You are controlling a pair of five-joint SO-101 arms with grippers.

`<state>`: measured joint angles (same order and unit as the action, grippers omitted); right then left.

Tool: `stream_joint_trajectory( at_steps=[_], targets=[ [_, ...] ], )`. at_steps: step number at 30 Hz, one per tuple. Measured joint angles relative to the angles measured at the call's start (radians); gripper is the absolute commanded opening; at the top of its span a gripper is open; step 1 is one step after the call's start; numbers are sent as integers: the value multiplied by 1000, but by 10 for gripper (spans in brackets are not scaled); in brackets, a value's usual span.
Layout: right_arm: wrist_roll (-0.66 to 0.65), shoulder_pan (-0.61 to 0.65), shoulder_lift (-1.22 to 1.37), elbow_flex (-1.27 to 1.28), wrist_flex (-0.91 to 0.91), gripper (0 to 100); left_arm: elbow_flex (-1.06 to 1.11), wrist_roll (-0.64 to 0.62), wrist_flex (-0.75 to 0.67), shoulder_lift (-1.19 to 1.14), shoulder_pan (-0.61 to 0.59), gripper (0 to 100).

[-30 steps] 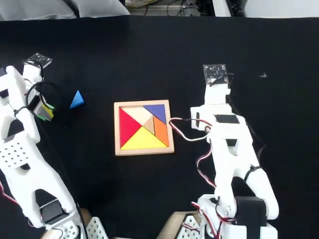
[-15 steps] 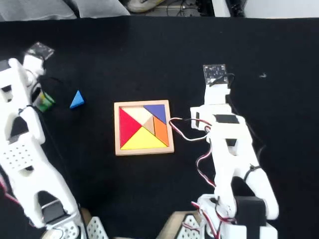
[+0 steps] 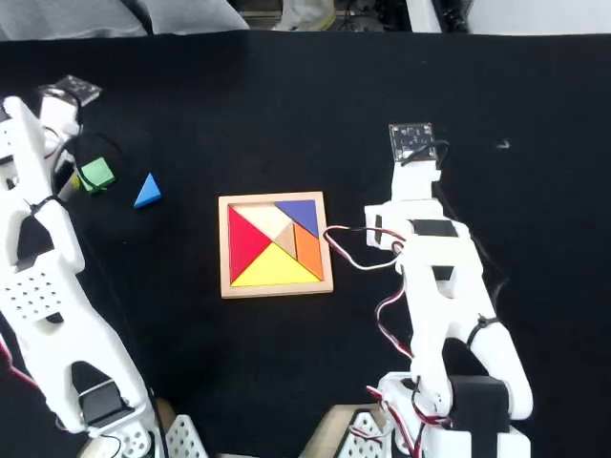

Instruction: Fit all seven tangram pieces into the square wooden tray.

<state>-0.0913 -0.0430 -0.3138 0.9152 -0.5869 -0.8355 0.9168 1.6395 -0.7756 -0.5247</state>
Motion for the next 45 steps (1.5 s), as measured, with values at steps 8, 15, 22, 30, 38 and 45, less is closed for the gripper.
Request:
stream_joint_trajectory(
  at_steps=[8,15,22,30,38,45],
  targets=[
    [0,0,0,0,0,11,-68,-84,-95,0,31,69],
    [0,0,0,0,0,11,-66,-606,-321,-117,58,212],
    [2,0,0,0,0,11,-66,-706,-499,-255,38,102],
    [2,0,0,0,0,11,-71,-522,-227,-249,61,84],
    [2,0,0,0,0,11,-68,-341,60,-199,83,83],
    [2,0,0,0,0,11,-8,-522,107,55,81,87]
  ],
)
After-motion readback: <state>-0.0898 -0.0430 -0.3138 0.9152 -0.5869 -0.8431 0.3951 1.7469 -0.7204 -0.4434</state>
